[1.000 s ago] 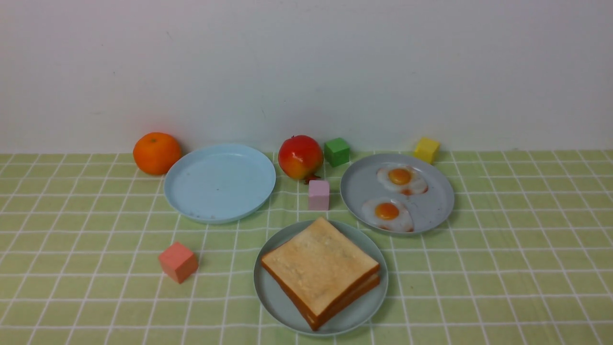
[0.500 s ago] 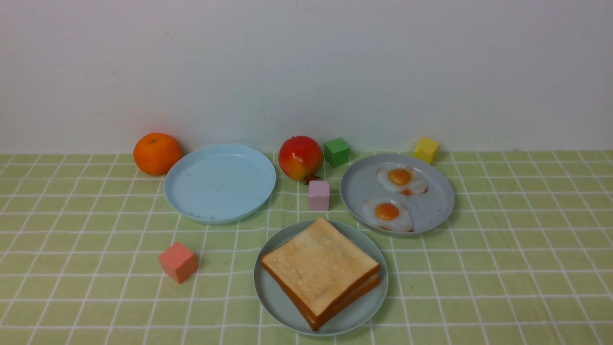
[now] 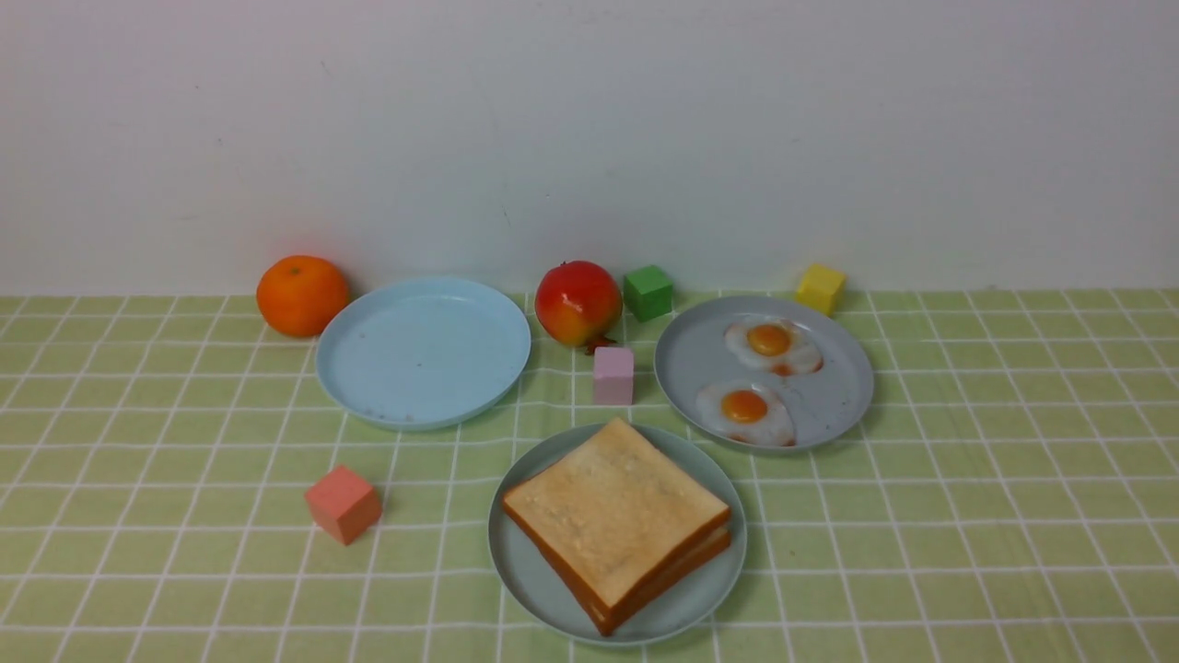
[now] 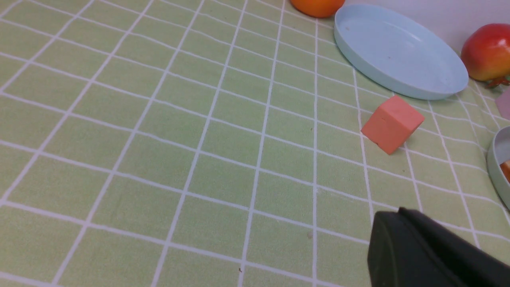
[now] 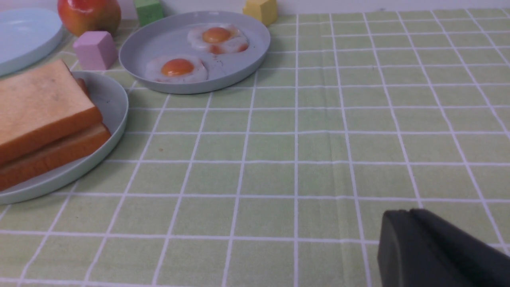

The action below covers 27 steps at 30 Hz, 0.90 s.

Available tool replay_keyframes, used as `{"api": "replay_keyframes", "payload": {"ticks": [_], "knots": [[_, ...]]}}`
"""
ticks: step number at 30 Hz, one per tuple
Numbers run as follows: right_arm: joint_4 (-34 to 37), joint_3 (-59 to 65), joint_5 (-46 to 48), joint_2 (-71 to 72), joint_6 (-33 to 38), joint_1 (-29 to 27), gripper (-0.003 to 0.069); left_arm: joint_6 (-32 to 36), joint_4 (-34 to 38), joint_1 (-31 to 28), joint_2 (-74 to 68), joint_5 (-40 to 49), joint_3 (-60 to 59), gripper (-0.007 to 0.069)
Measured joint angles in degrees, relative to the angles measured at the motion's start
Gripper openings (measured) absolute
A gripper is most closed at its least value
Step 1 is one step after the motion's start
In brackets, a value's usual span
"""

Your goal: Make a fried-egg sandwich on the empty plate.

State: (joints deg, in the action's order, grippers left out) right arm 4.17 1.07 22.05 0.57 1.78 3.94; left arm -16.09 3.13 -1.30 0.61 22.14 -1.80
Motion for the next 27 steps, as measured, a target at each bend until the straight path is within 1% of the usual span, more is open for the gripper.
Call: {"api": "replay_keyframes", "payload": {"ticks": [27], "knots": [[0.0, 0.0, 0.0, 0.0, -0.12, 0.0, 0.0064, -0.02, 0.0, 0.0, 0.0, 0.0, 0.0, -0.0013]]}}
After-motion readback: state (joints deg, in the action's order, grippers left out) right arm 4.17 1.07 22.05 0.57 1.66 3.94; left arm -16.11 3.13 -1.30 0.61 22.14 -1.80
